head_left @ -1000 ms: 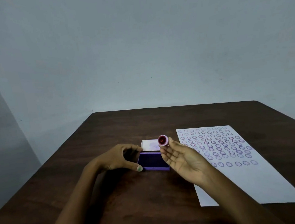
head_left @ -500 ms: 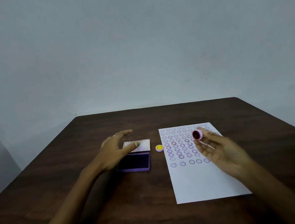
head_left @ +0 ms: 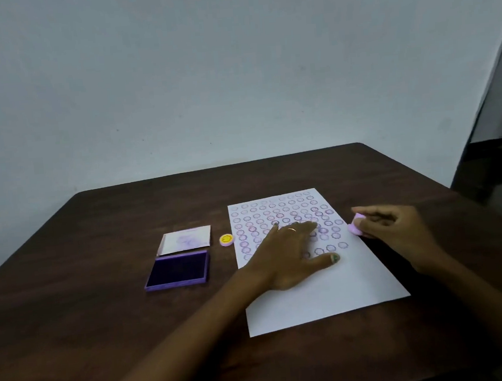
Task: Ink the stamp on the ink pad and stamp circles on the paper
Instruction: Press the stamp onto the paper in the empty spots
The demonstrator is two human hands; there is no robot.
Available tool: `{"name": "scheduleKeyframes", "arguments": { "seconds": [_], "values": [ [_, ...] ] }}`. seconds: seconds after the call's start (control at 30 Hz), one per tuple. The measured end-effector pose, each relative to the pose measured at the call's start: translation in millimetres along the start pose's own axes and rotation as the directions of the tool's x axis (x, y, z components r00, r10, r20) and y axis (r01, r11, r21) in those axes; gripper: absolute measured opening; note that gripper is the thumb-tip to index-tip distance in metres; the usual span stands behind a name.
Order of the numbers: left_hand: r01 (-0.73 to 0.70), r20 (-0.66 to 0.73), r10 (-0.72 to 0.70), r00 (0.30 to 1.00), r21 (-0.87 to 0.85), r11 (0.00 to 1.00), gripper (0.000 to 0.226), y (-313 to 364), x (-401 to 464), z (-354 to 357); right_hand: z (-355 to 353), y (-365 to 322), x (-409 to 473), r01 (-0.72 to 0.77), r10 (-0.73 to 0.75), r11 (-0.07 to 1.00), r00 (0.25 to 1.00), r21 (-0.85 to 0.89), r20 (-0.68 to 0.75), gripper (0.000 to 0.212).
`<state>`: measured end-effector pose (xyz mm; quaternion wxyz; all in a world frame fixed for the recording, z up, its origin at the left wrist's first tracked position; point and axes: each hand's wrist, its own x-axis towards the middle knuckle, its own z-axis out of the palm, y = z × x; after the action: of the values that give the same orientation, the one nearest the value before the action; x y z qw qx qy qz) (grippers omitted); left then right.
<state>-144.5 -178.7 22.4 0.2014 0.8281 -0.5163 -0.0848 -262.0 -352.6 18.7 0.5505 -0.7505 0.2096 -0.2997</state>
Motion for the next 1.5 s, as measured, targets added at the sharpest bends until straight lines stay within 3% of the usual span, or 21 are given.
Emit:
{"name": "scheduleKeyframes", "arguments": {
  "seconds": [0.27,0.57,1.17,1.5],
  "values": [
    [0.023,0.018,-0.025,1.0,0.102,0.994,0.081,-10,2,20,-1,4,2,0.194,-0.187,0.954,0.981,-0.227,0.051,0.034],
    [0.02,-0.008,-0.019,1.0,0.088,0.996,0.08,-12,3,22,-1,2,-3,0.262,-0.238,0.901,0.965,-0.345,0.111,0.035],
    [0.018,0.007,-0.019,1.0,0.116,0.993,0.08,-13,2,21,4,-4,-4,0.297,-0.26,0.825,0.955,-0.482,0.144,0.032],
    [0.01,0.005,-0.011,1.0,0.125,0.992,0.08,-15,3,22,2,-18,13,0.19,-0.076,0.802,0.973,-0.567,0.219,0.022]
  ]
}}
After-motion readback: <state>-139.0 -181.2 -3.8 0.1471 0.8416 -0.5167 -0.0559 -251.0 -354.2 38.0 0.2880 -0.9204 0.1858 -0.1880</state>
